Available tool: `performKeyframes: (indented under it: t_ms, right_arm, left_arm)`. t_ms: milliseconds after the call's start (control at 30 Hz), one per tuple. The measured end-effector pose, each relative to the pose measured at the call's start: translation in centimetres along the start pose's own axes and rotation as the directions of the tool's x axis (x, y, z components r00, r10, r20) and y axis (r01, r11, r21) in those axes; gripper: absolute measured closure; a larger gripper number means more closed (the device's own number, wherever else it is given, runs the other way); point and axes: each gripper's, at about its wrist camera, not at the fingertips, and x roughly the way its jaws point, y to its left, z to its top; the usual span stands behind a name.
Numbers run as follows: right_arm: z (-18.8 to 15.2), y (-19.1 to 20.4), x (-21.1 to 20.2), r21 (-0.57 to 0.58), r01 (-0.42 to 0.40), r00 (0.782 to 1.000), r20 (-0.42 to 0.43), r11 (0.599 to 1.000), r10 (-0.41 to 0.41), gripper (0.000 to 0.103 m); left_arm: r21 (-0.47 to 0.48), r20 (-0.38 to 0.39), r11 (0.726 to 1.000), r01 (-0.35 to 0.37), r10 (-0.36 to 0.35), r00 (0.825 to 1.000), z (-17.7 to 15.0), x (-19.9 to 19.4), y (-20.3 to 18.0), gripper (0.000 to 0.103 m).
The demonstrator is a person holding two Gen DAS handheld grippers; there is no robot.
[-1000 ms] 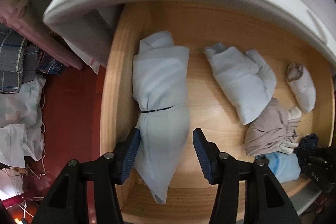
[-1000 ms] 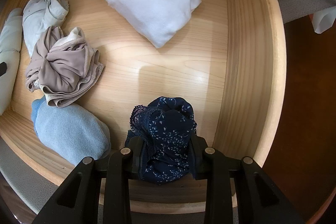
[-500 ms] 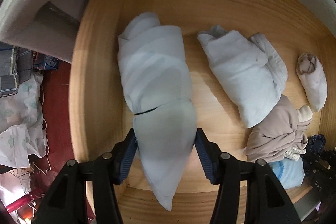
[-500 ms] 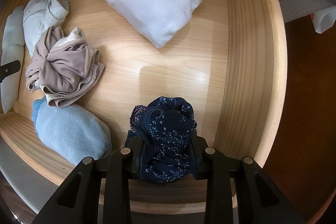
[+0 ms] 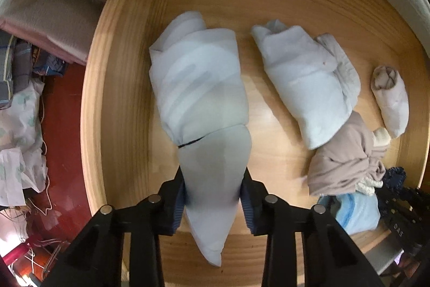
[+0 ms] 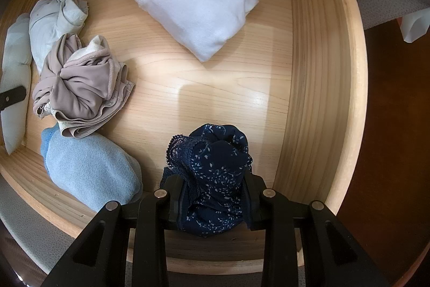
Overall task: Take underwear out of drawer
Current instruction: 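Close the left tool on the pale rolled bundle while the right tool holds the navy underwear, then lift the pale rolled bundle with the left tool into the white box and open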
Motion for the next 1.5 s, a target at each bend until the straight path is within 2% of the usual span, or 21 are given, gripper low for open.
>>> performKeyframes:
  t_ms: [233, 467, 700, 833, 1033, 1200, 1267, 1333, 1400, 1467, 1500]
  right_arm:
    - [0.0, 0.0, 0.0, -0.001, 0.003, 1.0, -0.001, 1.0, -0.003, 0.074]
    - [0.1, 0.1, 0.0, 0.0, 0.003, 1.0, -0.001, 1.0, -0.003, 0.074]
    - [0.1, 0.1, 0.0, 0.002, 0.003, 1.0, -0.001, 1.0, -0.003, 0.074]
    - [0.1, 0.1, 0.0, 0.003, 0.003, 1.0, -0.001, 1.0, -0.003, 0.074]
    - [0.1, 0.1, -0.1, 0.003, 0.001, 1.0, -0.001, 1.0, -0.001, 0.074]
    - [0.1, 0.1, -0.2, 0.003, 0.002, 1.0, -0.001, 1.0, -0.002, 0.074]
    - [0.2, 0.1, -0.2, 0.003, 0.002, 1.0, -0.001, 1.0, -0.002, 0.074]
    - [0.2, 0.2, -0.2, 0.003, 0.002, 1.0, -0.001, 1.0, -0.002, 0.074]
    - [0.2, 0.2, -0.2, 0.001, 0.004, 1.0, -0.001, 1.0, -0.004, 0.074]
    - [0.2, 0.2, -0.2, -0.001, 0.006, 1.0, 0.0, 1.0, -0.006, 0.074]
    - [0.2, 0.2, -0.2, -0.002, 0.006, 1.0, 0.0, 1.0, -0.006, 0.074]
  left_arm:
    - [-0.013, 0.004, 0.998, 0.063, -0.063, 0.998, -0.8, -1.8, 0.5, 0.073]
    - [0.018, 0.037, 0.995, 0.098, -0.099, 0.994, -1.1, -6.0, 0.5, 0.074]
    - [0.03, -0.038, 0.991, 0.128, -0.127, 0.991, -2.1, -8.5, 0.6, 0.074]
    - [0.055, -0.076, 0.981, 0.188, -0.184, 0.98, -3.3, -10.0, 0.0, 0.074]
    - [0.135, -0.027, 0.974, 0.182, -0.18, 0.983, -5.6, -13.4, 0.1, 0.074]
    - [0.199, 0.075, 0.966, 0.166, -0.184, 0.98, -7.5, -17.4, 0.0, 0.074]
    - [0.214, 0.145, 0.964, 0.157, -0.19, 0.971, -8.1, -19.5, 0.0, 0.074]
    - [0.235, 0.236, 0.963, 0.131, -0.187, 0.953, -8.4, -22.1, -0.2, 0.074]
    - [0.243, 0.328, 0.963, 0.115, -0.193, 0.925, -8.4, -24.8, -0.1, 0.073]
    - [0.241, 0.426, 0.963, 0.117, -0.214, 0.879, -8.1, -27.9, 0.0, 0.073]
    - [0.236, 0.456, 0.964, 0.12, -0.219, 0.863, -7.8, -28.7, 0.0, 0.073]
